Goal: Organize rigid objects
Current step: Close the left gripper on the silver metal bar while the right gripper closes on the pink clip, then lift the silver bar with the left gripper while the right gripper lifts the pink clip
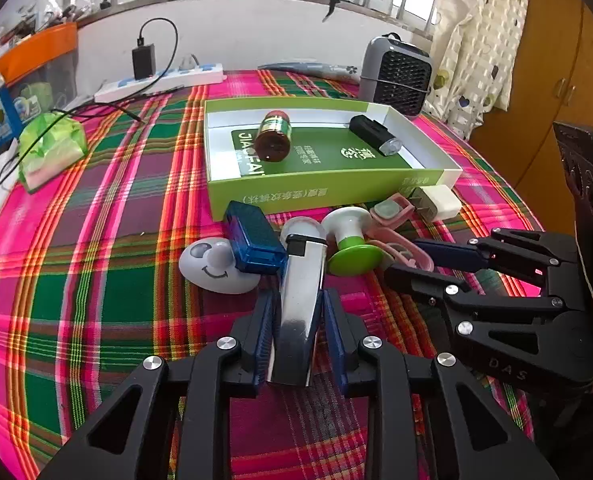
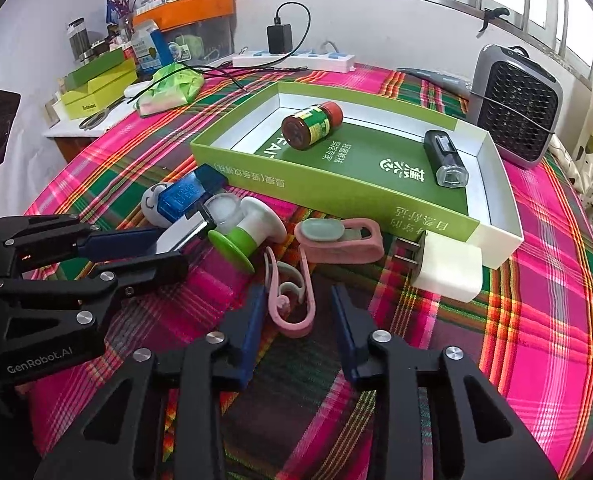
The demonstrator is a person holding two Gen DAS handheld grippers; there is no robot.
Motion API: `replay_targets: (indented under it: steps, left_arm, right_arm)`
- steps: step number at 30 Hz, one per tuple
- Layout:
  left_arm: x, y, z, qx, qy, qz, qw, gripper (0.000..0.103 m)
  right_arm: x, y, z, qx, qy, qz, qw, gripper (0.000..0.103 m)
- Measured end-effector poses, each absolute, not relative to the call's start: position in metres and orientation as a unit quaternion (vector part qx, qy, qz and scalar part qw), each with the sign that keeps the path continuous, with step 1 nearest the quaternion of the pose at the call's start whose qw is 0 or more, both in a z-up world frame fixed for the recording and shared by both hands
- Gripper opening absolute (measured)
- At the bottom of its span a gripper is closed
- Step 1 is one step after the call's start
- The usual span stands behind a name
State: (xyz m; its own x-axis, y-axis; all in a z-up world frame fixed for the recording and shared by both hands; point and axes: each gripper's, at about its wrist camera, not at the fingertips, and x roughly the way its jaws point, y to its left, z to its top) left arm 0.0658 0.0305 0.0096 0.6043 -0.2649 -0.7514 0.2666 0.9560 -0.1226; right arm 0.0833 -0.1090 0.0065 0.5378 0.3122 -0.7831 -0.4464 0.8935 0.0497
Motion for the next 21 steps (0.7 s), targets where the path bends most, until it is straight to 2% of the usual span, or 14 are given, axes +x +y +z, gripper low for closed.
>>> replay_targets:
  steps: [1, 21]
  left_arm:
    - [0.0655, 0.0305, 0.0096, 0.001, 0.419, -0.149, 0.896, 0.024]
    - [0.0644, 0.0293, 0.0098, 0.002, 0.417, -0.147, 0.897, 0.022]
  right_arm:
    - [0.0831, -0.1091, 0.0064, -0.078, 0.429, 0.217, 0.874, 0.027]
    - [0.0797, -0.1129, 0.0085, -0.073, 0.427, 0.218, 0.875, 0.025]
